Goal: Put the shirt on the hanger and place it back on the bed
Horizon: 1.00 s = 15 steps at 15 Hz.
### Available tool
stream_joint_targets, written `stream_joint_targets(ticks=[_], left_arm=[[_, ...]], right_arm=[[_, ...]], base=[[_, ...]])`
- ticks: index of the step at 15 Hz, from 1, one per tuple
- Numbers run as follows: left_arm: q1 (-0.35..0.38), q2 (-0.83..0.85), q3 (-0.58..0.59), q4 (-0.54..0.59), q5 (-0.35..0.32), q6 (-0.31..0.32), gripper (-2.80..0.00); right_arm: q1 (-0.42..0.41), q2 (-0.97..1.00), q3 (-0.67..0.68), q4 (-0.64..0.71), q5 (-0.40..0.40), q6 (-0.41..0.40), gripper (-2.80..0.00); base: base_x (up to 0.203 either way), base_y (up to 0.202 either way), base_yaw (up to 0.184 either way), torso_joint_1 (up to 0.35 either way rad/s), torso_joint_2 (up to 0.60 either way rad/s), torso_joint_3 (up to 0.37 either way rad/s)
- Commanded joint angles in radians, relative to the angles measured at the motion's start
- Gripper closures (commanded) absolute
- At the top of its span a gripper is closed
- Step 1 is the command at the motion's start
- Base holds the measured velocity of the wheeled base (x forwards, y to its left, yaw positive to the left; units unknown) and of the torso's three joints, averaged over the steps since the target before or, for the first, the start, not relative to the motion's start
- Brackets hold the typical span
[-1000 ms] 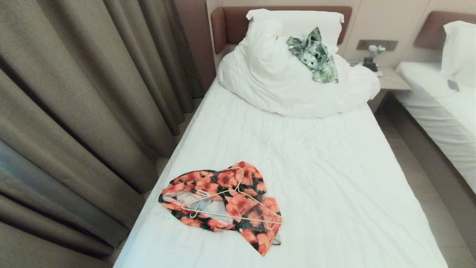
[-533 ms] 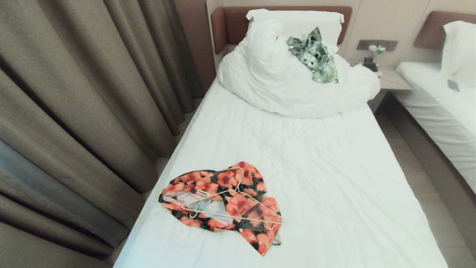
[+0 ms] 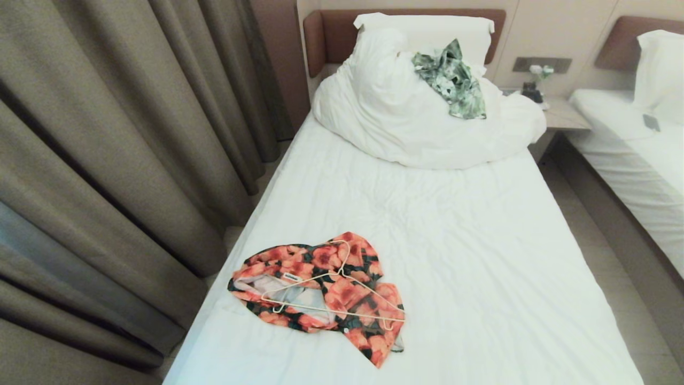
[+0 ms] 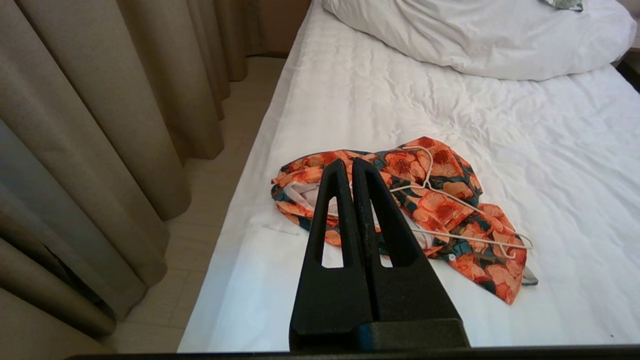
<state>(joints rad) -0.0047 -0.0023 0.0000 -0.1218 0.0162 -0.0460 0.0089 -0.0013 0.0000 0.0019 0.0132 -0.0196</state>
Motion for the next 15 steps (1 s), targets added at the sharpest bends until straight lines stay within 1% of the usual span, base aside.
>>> stream_joint_targets(ticks=[1,15], left_arm=[[0.0,0.002,0.04,-0.001,0.001,0.0,0.0],[0.0,0.002,0.04,-0.001,0.001,0.0,0.0]], right_arm=[[0.0,0.0,0.002,0.0,0.001,0.0,0.0],[0.0,0.0,0.002,0.001,0.001,-0.005,0.0]], base=[[0.0,0.0,0.0,0.0,0.0,0.0],[0.0,0.0,0.0,0.0,0.0,0.0]])
